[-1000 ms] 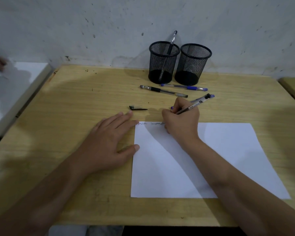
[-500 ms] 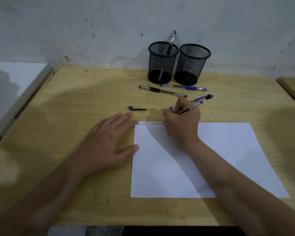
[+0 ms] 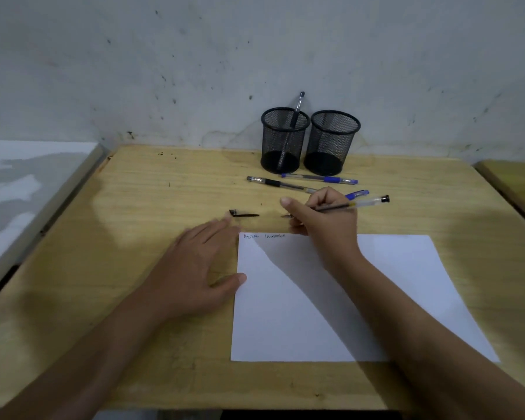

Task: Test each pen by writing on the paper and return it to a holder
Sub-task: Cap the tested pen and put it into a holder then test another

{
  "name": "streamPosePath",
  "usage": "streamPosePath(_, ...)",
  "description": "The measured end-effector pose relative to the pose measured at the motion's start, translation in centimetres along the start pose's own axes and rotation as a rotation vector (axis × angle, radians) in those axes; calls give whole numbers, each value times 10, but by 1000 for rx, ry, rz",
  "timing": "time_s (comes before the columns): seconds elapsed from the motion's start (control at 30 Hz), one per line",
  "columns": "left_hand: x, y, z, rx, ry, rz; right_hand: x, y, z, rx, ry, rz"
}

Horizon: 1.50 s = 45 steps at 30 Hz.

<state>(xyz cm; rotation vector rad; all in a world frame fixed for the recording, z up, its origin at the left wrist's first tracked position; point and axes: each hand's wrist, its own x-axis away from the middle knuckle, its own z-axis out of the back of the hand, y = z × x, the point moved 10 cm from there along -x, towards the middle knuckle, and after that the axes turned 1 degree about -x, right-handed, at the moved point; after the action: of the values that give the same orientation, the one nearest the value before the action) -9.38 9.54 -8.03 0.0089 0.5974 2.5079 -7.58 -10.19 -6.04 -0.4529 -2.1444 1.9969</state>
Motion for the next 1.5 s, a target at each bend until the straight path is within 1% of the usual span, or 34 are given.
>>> streamPosePath(0.07,-1,8,10,-10,80,-23,7,-4,-5,-3,-84,-23)
streamPosePath(0.13,-3,22,24,58,190,-41,17,-8,-6,-28,-121,-37)
streamPosePath(0.23,-8,47,42,249,342,-73,25,-11,-5,-80,-104,-58)
streamPosePath(0.3,-12,66,53,327,423,-114,30,-18,-2,-56,-90,-42)
streamPosePath(0.37,-16,77,61,401,476,-121,33,-27,1,-24,-90,-5)
streamPosePath(0.43,-21,83,66,436,495,-108,36,-36,5,-12,-82,31)
streamPosePath(0.57,-24,94,72,408,515,-113,40,-50,14,-46,-57,75)
streamPosePath(0.67,-27,97,77,389,526,-120,38,-52,24,-100,-12,56)
streamPosePath(0.83,-33,93,77,380,518,-112,34,-54,36,-116,53,60)
streamPosePath(0.9,-43,73,67,329,471,-48,32,-52,42,-128,99,47)
streamPosePath(1.03,-66,17,28,28,233,151,29,-48,53,-134,151,25)
streamPosePath(1.07,-69,7,21,-18,188,192,30,-47,54,-127,153,26)
streamPosePath(1.1,-70,2,17,-38,171,216,30,-47,54,-120,154,27)
streamPosePath(1.2,-72,-1,22,-57,213,252,31,-47,57,-104,159,29)
streamPosePath(1.27,-73,-2,26,-87,213,274,31,-48,58,-102,162,33)
streamPosePath(1.33,-74,-5,25,-77,177,287,30,-49,58,-102,158,41)
streamPosePath(1.4,-73,-8,25,-2,171,292,30,-49,57,-93,152,45)
streamPosePath(1.5,-71,-2,33,158,238,253,30,-50,57,-98,146,53)
